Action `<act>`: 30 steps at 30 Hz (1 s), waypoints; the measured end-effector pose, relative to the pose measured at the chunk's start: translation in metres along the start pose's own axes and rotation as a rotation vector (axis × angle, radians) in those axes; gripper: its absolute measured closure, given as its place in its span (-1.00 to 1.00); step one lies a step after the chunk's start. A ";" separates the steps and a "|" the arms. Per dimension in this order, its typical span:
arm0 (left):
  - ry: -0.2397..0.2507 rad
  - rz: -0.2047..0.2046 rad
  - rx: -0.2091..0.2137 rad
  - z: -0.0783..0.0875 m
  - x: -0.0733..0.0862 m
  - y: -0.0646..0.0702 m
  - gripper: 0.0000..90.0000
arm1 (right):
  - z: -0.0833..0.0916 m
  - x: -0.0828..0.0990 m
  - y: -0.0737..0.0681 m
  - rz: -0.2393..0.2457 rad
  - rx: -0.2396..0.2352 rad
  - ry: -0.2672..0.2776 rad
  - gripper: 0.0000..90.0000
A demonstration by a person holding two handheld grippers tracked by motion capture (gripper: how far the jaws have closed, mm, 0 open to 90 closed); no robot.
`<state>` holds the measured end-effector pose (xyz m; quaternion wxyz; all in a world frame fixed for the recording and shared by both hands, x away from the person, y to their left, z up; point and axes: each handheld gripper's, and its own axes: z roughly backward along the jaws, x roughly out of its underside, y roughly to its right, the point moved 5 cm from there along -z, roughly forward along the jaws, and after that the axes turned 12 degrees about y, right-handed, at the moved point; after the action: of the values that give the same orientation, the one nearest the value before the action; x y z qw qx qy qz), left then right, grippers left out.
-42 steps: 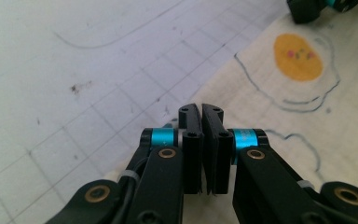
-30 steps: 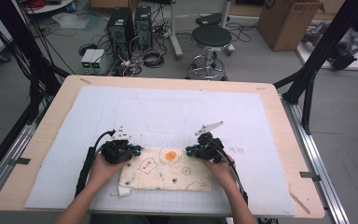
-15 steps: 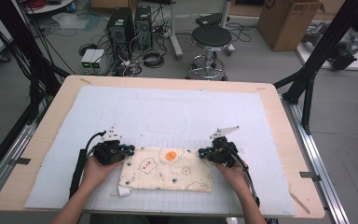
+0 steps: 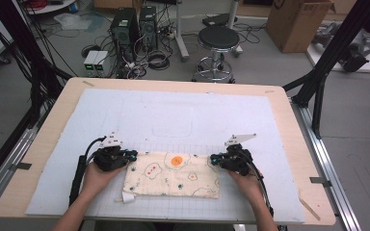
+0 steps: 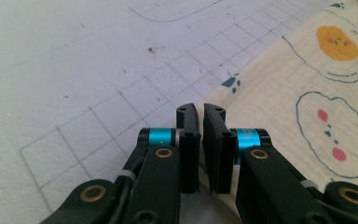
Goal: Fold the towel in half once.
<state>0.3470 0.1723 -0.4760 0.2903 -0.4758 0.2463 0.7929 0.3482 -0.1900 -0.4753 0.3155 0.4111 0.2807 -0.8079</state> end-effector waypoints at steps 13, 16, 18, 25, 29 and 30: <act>-0.034 -0.015 0.002 0.005 -0.002 0.005 0.75 | 0.002 0.000 0.001 -0.006 0.007 0.015 0.71; -0.018 -0.022 0.007 0.008 -0.004 0.008 0.63 | 0.002 -0.003 -0.001 0.006 0.008 0.031 0.59; -0.003 -0.015 0.019 0.010 -0.006 0.009 0.56 | 0.004 -0.006 -0.002 0.011 0.010 0.063 0.51; 0.056 0.022 0.024 0.016 -0.012 0.007 0.26 | 0.011 -0.012 -0.003 0.013 0.031 0.108 0.18; 0.061 0.028 0.020 0.017 -0.013 0.006 0.16 | 0.013 -0.013 -0.002 0.006 0.038 0.122 0.10; 0.065 0.037 0.017 0.017 -0.013 0.006 0.14 | 0.013 -0.013 -0.002 0.000 0.041 0.123 0.07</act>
<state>0.3377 0.1767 -0.4561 0.2715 -0.4941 0.2708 0.7803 0.3465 -0.1948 -0.4570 0.2894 0.4662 0.2827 -0.7868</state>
